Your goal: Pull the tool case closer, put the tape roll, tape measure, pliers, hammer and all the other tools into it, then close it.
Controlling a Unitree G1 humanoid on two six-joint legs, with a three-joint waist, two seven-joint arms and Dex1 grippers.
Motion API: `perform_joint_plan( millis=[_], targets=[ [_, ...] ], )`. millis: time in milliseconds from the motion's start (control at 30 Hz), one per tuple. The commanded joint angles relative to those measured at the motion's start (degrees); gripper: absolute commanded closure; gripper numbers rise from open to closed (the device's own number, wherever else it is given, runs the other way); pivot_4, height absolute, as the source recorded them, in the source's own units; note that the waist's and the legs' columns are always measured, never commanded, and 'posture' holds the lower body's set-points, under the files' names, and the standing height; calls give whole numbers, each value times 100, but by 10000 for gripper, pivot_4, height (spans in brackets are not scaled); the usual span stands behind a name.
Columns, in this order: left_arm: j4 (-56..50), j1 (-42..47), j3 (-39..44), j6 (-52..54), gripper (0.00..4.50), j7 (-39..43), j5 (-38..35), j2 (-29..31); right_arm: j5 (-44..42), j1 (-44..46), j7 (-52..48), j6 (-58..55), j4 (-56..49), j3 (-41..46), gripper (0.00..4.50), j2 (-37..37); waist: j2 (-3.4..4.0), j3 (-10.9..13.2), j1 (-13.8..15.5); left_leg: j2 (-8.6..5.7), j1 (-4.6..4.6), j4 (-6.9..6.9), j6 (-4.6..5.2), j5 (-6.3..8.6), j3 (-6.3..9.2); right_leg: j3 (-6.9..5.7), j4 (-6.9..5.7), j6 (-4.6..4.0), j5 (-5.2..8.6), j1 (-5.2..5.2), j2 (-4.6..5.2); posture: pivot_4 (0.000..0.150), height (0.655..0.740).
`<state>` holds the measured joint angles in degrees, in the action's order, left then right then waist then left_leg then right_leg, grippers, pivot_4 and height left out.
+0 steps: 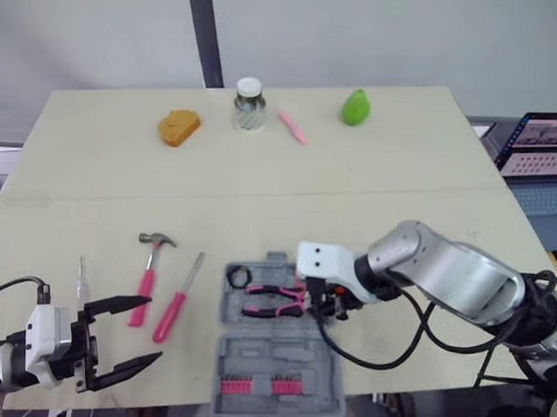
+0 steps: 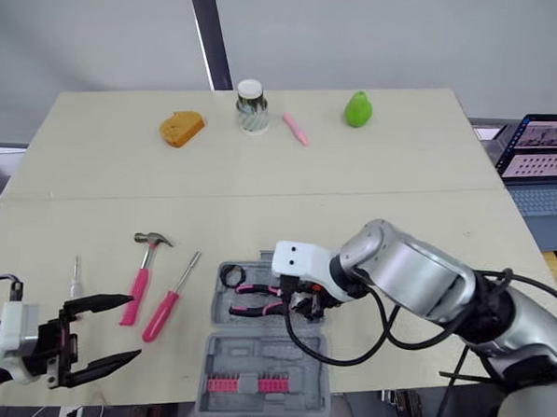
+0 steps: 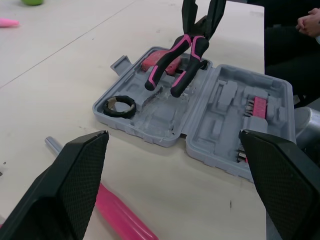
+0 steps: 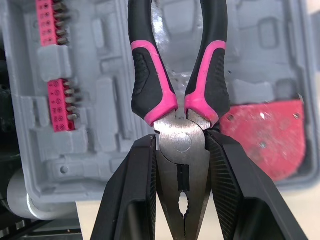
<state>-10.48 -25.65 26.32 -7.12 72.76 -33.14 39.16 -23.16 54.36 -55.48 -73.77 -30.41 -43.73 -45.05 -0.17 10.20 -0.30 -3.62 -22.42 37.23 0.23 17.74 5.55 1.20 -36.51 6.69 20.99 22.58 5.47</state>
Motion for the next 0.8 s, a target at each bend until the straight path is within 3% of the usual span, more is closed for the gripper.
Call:
perform_joint_plan(
  millis=[33, 800],
  targets=[
    [24, -62, 2, -172, 0, 45, 58, -48, 141, 97, 81, 139, 85, -107, 35464, 192, -1, -1, -6, 2, 2, 0, -3, -2, 0, -7, -2, -4, -1, 0, 0, 1500, 7159],
    [314, -205, -300, -884, 0, 84, 440, -154, 1060, -15, 11, 1107, 1378, -667, 35464, 1125, -2, -1, -28, 16, 10, 3, -22, -14, 6, -83, -39, -35, -8, 4, 14, 1500, 7159]
  ],
)
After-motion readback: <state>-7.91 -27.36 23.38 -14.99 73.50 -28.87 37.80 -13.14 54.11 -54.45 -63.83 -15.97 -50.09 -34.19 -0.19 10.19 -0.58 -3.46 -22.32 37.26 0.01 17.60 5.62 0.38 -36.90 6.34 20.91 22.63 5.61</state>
